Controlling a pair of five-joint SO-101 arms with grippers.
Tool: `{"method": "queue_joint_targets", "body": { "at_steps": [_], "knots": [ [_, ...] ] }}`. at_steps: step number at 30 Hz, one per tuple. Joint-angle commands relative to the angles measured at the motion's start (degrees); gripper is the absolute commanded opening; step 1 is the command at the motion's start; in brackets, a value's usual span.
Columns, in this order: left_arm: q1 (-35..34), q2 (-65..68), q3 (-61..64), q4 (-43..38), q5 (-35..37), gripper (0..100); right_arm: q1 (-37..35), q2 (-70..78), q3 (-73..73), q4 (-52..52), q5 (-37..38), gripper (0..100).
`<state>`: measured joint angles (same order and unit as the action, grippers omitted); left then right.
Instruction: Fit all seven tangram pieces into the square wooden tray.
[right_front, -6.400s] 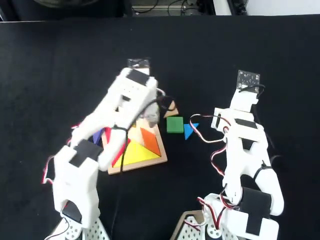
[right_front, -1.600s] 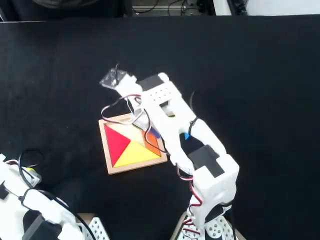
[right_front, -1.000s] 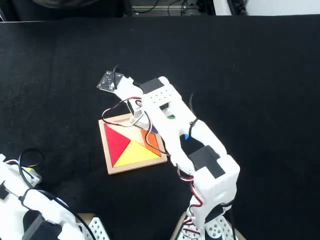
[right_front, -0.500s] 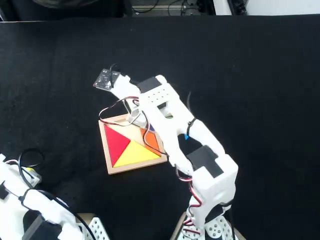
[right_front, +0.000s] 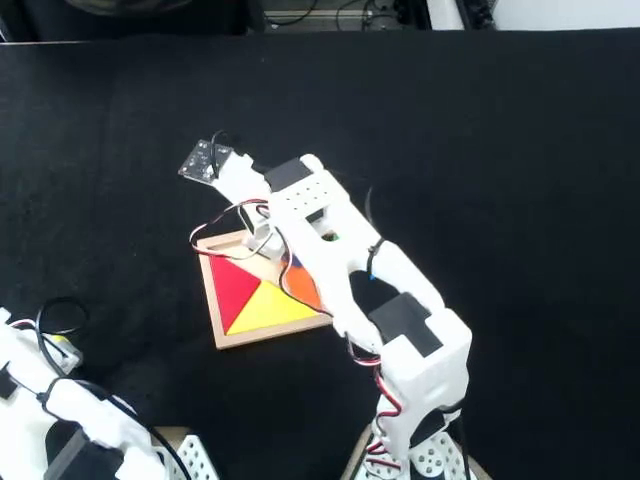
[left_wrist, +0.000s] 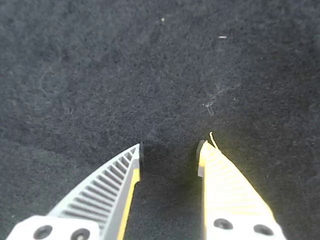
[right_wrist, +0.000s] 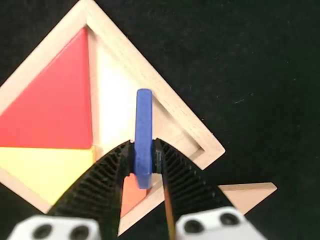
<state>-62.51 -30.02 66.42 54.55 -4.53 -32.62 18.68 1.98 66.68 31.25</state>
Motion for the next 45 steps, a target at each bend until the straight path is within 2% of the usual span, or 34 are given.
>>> {"method": "queue_joint_targets", "body": {
  "at_steps": [1,10,27,36,38,43,45],
  "knots": [
    [1.1,-1.14,-0.4,-0.53,-0.18,20,1.23,-0.66,-4.62,0.35,0.18,1.1],
    [1.1,-1.14,-0.4,-0.53,-0.18,20,2.29,4.35,-5.76,-0.62,0.26,1.1],
    [1.1,-1.14,-0.4,-0.53,-0.18,20,1.23,2.68,-5.49,5.36,0.26,1.1],
    [1.01,-1.14,-0.4,-0.53,-0.18,20,1.23,2.68,-5.49,5.19,1.67,1.6],
    [1.01,-1.14,-0.4,-0.53,-0.18,20,1.41,2.68,-5.32,5.19,1.41,4.8],
    [1.01,-1.14,-0.4,-0.53,-0.18,20,1.58,2.59,-5.32,5.36,-1.32,24.2],
    [1.01,-1.14,-0.4,-0.53,-0.18,20,1.58,2.33,-5.67,5.27,-1.23,25.2]
  ]
}}
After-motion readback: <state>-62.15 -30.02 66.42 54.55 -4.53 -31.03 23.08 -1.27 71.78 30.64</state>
